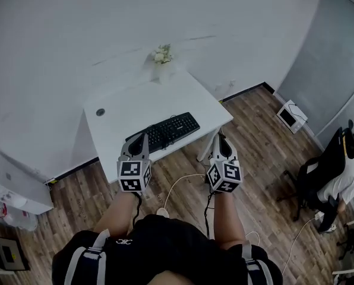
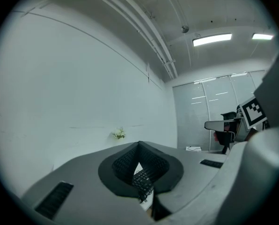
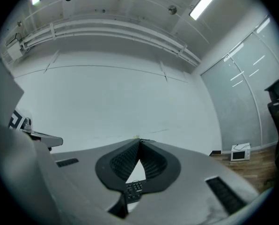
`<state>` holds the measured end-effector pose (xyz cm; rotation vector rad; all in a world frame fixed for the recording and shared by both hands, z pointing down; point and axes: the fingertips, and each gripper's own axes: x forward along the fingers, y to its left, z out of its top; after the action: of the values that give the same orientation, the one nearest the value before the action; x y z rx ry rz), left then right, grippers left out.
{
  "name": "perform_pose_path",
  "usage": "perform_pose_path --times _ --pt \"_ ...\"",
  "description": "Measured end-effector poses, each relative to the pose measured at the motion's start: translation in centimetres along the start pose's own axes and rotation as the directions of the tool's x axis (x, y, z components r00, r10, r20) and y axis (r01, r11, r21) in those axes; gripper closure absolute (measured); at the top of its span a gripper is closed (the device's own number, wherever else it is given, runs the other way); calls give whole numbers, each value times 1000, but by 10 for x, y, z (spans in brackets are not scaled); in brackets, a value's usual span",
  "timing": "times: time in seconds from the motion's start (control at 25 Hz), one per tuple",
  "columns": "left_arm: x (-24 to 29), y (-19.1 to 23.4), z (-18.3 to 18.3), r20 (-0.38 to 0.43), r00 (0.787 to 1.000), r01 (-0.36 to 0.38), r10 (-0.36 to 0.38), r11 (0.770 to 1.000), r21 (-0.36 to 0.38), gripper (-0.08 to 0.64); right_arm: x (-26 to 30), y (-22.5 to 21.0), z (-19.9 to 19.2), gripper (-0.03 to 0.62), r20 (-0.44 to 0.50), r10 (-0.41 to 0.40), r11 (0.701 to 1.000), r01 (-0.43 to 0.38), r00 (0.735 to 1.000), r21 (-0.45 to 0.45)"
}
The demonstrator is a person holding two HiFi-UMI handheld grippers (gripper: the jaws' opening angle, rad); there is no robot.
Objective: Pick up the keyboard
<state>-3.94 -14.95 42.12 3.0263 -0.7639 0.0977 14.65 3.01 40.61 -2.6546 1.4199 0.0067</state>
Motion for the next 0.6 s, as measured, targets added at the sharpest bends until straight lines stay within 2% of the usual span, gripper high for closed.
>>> perform_pose_path --times 0.28,0.6 --pt "75 64 4 4 998 -55 55 998 -32 554 94 5 -4 588 -1 18 999 -18 1000 -30" --pt "129 102 2 -20 997 -75 75 997 -28 554 171 0 -20 587 -33 29 1000 -28 999 9"
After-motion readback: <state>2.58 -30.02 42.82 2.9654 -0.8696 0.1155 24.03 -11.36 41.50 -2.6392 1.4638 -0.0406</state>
